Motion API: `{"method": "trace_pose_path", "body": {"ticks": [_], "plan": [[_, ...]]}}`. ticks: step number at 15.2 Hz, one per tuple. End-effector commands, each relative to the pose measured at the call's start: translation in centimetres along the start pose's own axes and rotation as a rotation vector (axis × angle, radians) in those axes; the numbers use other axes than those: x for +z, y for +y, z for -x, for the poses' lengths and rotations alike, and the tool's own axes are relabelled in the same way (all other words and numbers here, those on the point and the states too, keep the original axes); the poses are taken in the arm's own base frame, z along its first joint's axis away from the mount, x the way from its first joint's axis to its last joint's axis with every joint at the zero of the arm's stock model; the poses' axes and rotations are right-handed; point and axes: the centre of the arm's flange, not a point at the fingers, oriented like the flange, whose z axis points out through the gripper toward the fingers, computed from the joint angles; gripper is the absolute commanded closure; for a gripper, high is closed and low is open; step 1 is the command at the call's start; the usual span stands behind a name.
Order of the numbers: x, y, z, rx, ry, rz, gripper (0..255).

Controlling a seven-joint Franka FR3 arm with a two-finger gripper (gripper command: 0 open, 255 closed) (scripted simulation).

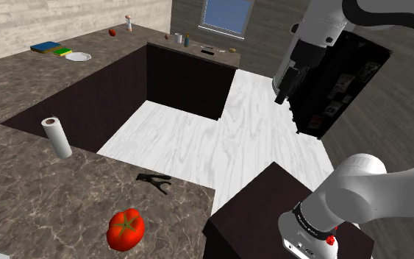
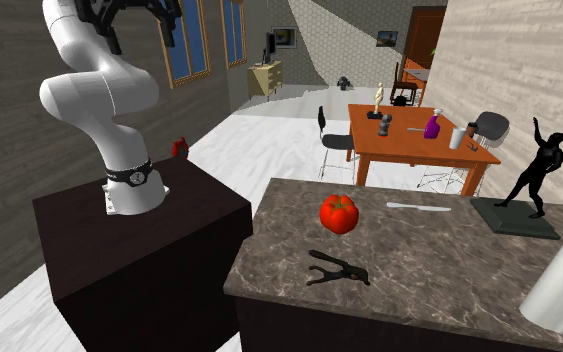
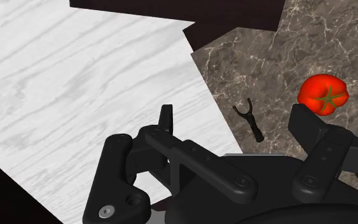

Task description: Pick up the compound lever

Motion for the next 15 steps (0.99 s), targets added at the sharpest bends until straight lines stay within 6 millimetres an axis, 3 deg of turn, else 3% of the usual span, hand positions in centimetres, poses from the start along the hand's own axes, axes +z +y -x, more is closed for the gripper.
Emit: {"method": "trace_pose_path", "body": {"ticks": [1, 15], "plan": [[0.0, 0.0, 0.0, 0.0, 0.0, 0.0, 0], [14.1, -4.9, -11.7, -0.128, -0.048, 0.007, 0]]}}
